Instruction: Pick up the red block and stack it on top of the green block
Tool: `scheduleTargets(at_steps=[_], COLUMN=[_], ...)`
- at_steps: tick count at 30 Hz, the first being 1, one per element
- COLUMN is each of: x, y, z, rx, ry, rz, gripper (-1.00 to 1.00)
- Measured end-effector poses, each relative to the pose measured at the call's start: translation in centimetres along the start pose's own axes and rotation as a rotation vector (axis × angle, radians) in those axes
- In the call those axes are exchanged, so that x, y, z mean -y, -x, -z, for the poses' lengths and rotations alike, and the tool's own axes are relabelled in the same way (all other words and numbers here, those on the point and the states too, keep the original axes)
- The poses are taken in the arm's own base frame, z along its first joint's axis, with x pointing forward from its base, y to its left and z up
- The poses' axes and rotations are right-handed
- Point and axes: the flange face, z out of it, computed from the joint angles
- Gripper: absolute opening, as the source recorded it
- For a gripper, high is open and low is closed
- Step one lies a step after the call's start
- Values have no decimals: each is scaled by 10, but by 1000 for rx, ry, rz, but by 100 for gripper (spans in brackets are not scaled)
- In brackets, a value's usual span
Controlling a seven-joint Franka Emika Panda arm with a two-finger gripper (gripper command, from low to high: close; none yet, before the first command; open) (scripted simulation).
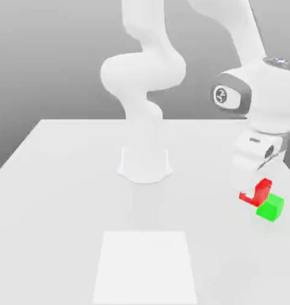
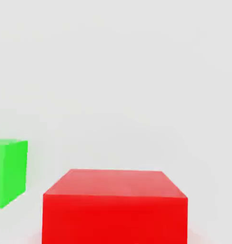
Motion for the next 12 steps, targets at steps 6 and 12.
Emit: scheduleTargets(at_steps=[6, 12], x=[45, 44], y=[27, 28], z=[-26, -55], rx=[-2, -1], ry=[2, 1], rz=[169, 170], gripper=[-100, 100])
